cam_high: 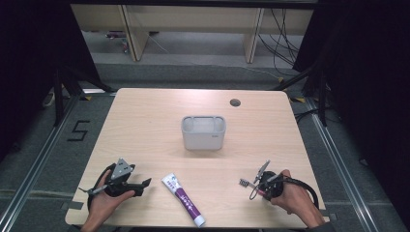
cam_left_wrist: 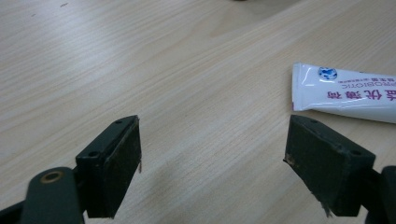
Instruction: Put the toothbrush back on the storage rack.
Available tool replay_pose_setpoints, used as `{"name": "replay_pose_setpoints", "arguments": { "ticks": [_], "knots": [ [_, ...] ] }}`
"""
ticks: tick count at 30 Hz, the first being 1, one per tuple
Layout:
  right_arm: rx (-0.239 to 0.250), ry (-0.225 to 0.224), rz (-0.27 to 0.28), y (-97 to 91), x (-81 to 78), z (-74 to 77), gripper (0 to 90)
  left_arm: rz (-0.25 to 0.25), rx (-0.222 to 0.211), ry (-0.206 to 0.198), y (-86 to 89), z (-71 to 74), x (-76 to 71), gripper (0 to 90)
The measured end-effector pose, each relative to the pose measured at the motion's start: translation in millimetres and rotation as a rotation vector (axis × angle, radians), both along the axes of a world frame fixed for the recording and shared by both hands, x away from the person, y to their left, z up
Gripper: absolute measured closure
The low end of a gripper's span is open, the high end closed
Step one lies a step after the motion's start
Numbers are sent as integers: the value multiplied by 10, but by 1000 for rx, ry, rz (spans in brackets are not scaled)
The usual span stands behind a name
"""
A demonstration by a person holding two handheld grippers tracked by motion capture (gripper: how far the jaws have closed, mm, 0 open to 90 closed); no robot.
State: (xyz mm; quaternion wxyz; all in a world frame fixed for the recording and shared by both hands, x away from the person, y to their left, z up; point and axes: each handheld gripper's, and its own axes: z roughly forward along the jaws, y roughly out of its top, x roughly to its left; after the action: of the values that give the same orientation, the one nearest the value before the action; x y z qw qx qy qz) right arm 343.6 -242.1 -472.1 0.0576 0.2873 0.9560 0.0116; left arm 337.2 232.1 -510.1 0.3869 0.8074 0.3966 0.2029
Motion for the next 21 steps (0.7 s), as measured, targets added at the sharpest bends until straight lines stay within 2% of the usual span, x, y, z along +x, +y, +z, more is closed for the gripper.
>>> {"name": "replay_pose_setpoints", "arguments": {
  "ticks": [3,4,9,10,11,12,13,14,17,18,19,20,21],
  "knots": [
    [-4,-4,36,11,11,-6,838,-2,3,2,5,3,2,182],
    [-12,-3,12,24,-8,-3,839,1,-2,0,0,-1,1,182],
    [20,-16,26,47,-36,87,840,-3,6,7,5,2,5,182],
    [22,-21,16,52,-45,110,840,-6,8,5,5,0,5,182],
    [16,-48,38,44,-39,141,840,-5,7,6,5,0,5,182],
    [36,-62,14,46,-55,167,839,-2,4,6,5,0,7,182],
    [54,-78,62,28,-28,196,839,0,1,5,3,-1,8,182],
    [55,-80,40,28,-39,230,840,-1,1,5,4,1,8,182],
    [96,-121,28,-1,-17,359,840,1,2,0,8,3,5,182],
    [116,-135,34,-14,5,399,840,4,3,1,8,7,6,182],
    [129,-153,11,-21,16,441,839,2,2,2,10,8,8,182],
    [143,-164,12,-30,32,469,839,2,1,1,9,9,6,182],
    [178,-178,17,-39,58,517,839,4,-2,-1,7,8,6,182]
  ]
}}
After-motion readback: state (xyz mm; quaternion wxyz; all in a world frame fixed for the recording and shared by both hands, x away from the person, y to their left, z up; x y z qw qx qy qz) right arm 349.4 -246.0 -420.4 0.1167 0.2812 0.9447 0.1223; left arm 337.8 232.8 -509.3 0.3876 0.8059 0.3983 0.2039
